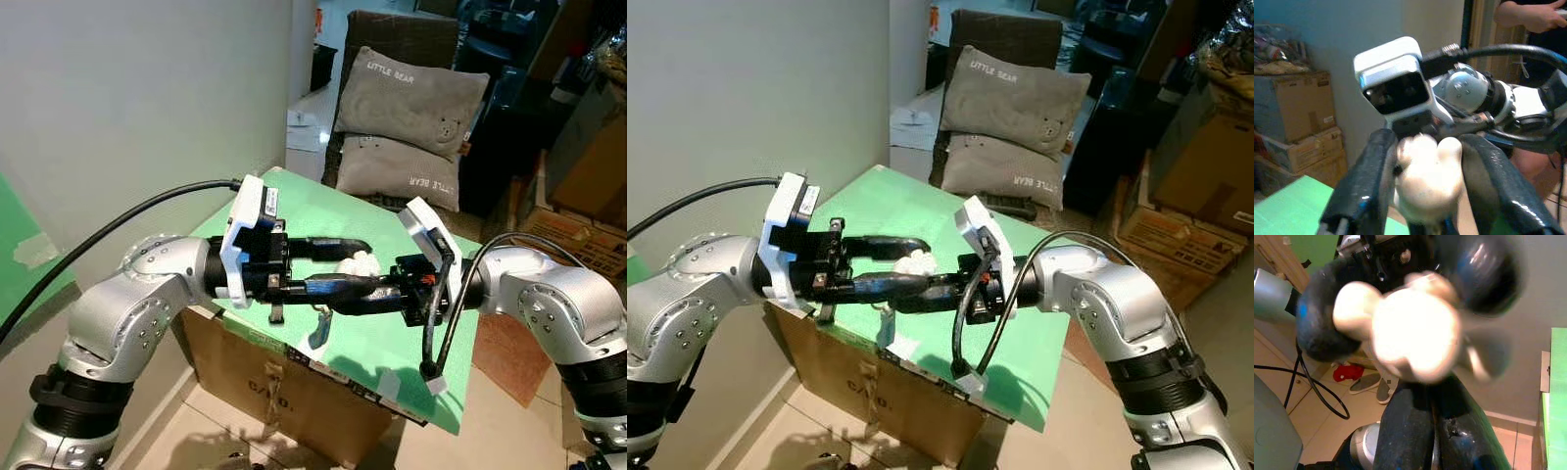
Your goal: Hang keys on a hook
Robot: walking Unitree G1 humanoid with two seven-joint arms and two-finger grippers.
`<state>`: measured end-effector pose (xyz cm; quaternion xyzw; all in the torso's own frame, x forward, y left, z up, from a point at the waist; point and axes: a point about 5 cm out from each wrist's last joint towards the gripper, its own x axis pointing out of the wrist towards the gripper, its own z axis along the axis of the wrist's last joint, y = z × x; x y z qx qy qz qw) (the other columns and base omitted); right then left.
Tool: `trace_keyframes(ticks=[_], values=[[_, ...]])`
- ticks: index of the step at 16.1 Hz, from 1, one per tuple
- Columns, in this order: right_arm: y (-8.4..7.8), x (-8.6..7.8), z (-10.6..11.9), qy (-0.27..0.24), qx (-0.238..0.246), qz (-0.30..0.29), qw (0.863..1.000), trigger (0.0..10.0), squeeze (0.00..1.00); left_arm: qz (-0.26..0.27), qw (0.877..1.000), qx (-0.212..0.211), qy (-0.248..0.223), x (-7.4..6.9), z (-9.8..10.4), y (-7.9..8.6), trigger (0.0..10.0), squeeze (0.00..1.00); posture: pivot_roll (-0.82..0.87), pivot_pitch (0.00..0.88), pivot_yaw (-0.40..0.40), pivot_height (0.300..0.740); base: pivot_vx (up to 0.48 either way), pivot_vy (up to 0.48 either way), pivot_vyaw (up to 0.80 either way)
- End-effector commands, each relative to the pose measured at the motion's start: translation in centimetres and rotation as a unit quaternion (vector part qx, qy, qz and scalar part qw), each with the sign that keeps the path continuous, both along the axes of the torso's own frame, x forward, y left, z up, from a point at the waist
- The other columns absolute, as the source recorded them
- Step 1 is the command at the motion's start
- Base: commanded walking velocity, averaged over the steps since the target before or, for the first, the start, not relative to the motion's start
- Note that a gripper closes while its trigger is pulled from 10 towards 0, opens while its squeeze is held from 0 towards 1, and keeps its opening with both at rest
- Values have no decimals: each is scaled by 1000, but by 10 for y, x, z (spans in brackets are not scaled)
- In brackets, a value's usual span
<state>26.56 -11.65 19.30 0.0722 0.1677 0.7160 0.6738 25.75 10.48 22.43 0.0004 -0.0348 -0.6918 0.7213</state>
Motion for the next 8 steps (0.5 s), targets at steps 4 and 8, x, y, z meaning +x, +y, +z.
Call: trace_keyframes(ticks=[4,8], values=[[-2,3,-1,-5,-4,-15,1000,0,0,19,1000,-8,-18,6,8,-2,10000,1000,49,0,-54,740,0,0,0],[-3,3,-6,7,-5,-23,1000,0,0,100,995,-25,-19,23,10,7,10000,1000,49,0,-54,740,0,0,0]])
